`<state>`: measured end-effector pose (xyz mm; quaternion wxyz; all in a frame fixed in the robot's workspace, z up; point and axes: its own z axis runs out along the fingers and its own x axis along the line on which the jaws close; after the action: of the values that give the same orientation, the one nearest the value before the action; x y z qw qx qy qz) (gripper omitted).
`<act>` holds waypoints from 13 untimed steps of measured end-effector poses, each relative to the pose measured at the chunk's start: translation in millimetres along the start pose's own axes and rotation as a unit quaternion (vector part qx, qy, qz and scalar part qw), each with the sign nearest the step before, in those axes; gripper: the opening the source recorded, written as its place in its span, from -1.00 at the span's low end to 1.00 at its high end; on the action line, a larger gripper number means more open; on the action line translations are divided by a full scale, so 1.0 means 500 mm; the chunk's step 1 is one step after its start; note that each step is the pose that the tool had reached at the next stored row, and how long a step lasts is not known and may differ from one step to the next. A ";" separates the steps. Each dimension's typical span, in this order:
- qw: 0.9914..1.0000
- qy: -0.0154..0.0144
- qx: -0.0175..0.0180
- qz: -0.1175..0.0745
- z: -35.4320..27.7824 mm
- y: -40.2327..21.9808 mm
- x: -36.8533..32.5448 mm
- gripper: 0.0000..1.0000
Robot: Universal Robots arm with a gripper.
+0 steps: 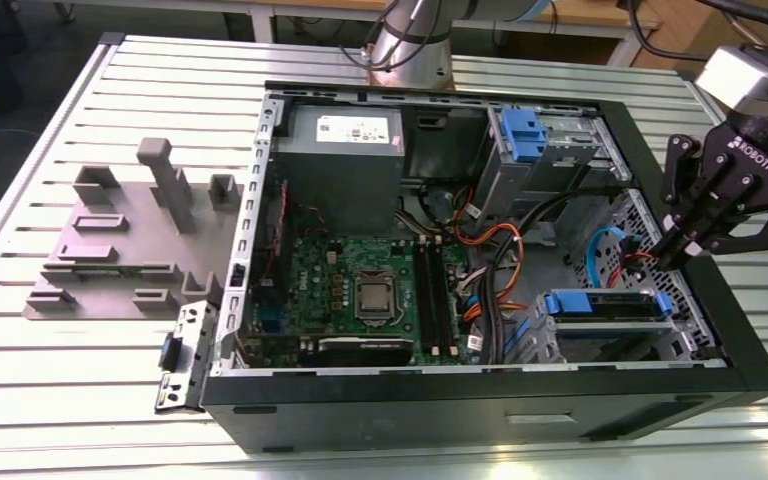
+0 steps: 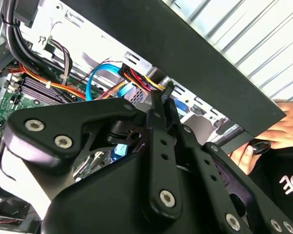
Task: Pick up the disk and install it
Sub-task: 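Insert the first disk wire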
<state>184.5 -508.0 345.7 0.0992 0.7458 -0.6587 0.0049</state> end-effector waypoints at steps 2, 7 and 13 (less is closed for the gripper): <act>1.000 0.000 0.000 0.000 0.000 0.000 0.000 -0.51; 1.000 0.000 0.001 0.000 0.000 0.000 0.000 -0.51; 1.000 0.001 0.004 0.001 0.001 0.000 0.000 -0.64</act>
<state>184.6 -508.0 345.5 0.0971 0.7458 -0.6591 0.0083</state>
